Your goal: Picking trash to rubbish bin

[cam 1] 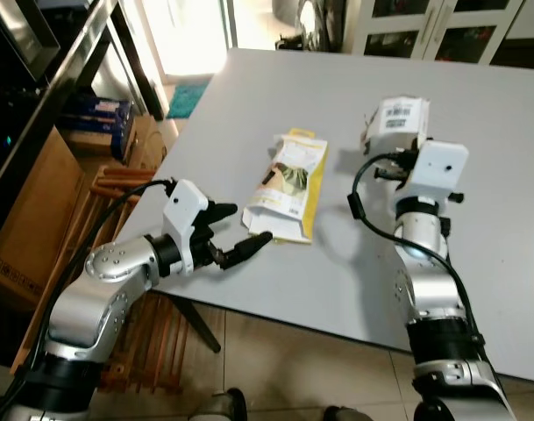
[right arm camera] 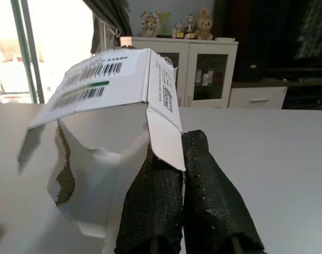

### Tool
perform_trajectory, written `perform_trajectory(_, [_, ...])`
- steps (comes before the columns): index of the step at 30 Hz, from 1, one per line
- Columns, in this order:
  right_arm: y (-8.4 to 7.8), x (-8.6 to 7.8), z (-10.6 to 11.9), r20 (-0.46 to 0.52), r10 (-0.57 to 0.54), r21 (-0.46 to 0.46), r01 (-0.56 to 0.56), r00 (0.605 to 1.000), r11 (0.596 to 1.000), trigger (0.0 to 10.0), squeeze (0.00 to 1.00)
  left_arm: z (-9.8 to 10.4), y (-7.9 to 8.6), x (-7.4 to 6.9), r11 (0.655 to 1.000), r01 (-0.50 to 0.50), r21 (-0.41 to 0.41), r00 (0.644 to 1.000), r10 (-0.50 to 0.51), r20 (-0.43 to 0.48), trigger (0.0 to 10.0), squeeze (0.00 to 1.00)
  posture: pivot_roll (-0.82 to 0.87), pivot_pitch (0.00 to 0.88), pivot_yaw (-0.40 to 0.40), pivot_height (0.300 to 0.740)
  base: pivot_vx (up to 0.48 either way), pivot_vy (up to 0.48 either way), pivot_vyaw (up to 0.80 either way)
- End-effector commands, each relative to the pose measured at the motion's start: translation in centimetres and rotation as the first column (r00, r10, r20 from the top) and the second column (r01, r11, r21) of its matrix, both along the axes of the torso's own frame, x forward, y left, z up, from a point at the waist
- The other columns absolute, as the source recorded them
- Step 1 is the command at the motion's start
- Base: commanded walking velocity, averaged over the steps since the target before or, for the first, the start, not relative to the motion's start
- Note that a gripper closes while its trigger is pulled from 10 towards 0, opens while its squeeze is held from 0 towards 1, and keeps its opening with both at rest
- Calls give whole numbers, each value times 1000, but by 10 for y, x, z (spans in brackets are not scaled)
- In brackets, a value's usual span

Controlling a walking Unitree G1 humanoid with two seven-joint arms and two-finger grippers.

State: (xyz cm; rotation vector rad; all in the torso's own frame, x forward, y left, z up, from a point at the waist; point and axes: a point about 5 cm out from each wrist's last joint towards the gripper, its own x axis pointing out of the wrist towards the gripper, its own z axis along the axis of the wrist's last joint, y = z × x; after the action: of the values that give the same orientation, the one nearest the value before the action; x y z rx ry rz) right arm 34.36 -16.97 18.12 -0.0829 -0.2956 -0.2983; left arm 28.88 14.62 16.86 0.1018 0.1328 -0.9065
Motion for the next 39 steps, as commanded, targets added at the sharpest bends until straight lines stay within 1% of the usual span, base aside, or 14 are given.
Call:
perform_trajectory(1, [1,-3,4,11,-5,-25,5,1000,1000,0,0,2,1,1,1000,-8,3,1000,8,13,10000,0,93,135,65,740,0,0,0])
perform_trajectory(6, [-2,-11,19,67,-23,-82,29,998,996,0,0,5,-1,5,999,-42,-23,998,43,47,10000,0,80,133,56,740,0,0,0])
perform_trajectory(11, [-6,-19,33,106,-23,-125,36,994,992,0,0,12,-2,18,981,-183,-69,973,190,130,10000,0,53,129,43,740,0,0,0])
perform_trajectory(12, [-6,-24,38,113,-15,-140,31,993,990,0,0,17,2,27,956,-275,-104,944,289,160,10000,0,46,125,38,740,0,0,0])
perform_trajectory(15, [-6,-31,40,114,-2,-150,19,993,988,0,0,21,5,32,932,-334,-138,917,355,183,10000,0,30,119,30,740,0,0,0])
perform_trajectory(21, [-1,-49,35,78,39,-177,-24,996,984,0,0,27,1,33,888,-427,-169,850,458,262,10000,0,8,105,18,740,0,0,0])
perform_trajectory(30, [-3,-65,34,46,53,-194,-43,997,980,0,0,24,-7,30,820,-521,-238,768,572,289,10000,0,-16,95,3,740,0,0,0])
perform_trajectory(31, [-4,-66,35,46,55,-203,-44,997,978,1922,0,23,-9,29,819,-527,-229,761,574,302,10000,0,-21,93,-1,740,0,0,0])
perform_trajectory(32, [-4,-67,35,46,55,-209,-45,997,977,1922,0,22,-10,28,820,-529,-220,757,573,314,10000,0,-21,93,-1,740,0,0,0])
perform_trajectory(33, [-4,-68,36,41,57,-213,-47,998,976,4196,0,20,-12,27,825,-523,-215,759,566,321,10000,0,-21,93,-1,740,0,0,0])
perform_trajectory(34, [-5,-70,36,32,59,-219,-51,998,974,5608,0,18,-15,26,827,-516,-222,765,562,313,10000,0,-27,90,-3,740,0,0,0])
perform_trajectory(35, [-5,-70,36,32,59,-219,-51,998,974,5608,0,18,-15,26,827,-516,-222,765,562,313,10000,0,-27,90,-3,740,0,0,0])
perform_trajectory(36, [-5,-70,36,26,61,-222,-54,998,973,9765,0,18,-18,27,830,-508,-229,773,557,302,10000,0,-35,86,-3,740,0,-352,0])
perform_trajectory(39, [-5,-70,36,19,62,-223,-56,998,973,10000,0,17,-21,27,839,-488,-241,789,542,290,10000,0,-40,83,-1,740,0,-401,0])
